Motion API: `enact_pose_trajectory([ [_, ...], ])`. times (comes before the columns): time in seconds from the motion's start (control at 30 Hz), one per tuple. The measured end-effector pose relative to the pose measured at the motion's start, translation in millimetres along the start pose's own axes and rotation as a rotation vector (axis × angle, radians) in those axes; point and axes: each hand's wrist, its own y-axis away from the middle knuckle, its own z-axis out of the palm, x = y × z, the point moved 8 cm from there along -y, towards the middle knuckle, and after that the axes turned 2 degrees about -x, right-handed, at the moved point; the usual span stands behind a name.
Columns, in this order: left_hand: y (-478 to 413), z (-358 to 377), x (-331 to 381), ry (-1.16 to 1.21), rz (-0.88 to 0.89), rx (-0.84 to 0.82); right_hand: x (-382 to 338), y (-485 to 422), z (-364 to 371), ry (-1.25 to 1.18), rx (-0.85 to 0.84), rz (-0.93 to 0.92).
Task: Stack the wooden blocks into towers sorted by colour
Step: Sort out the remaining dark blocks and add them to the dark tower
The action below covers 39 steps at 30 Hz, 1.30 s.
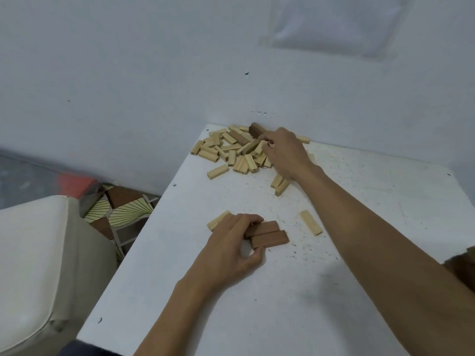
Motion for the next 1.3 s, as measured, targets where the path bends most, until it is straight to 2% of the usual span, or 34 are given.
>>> enact_pose_trajectory([
  [0.17,-1.1,0.7,-3.7,0.004,0.012,-0.009,-6.8,-26.5,25.8,0.209,-0.161,-0.060],
  [0.37,-1.7,1.2,-3.9,-0.007,0.015,-0.015,-16.8,-32.7,27.6,0.368,-0.187,-0.079],
  [0.53,-0.6,1.3,-3.1,-0.005,0.011,-0.013,-26.6,-29.1,24.3,0.444,-0.130,-0.138],
  [1.1,0.4,2.6,-4.4,-0.017,0.011,-0.012,-38.0,-15.6,21.4,0.553,-0.168,-0.317],
  [1.2,0.1,2.3,-4.2,-0.019,0.013,-0.015,-44.3,-11.3,17.7,0.622,-0.107,-0.395],
  [1.3,0.2,1.8,-4.4,-0.009,0.010,-0.015,-44.7,-6.3,12.7,0.555,0.000,-0.421],
])
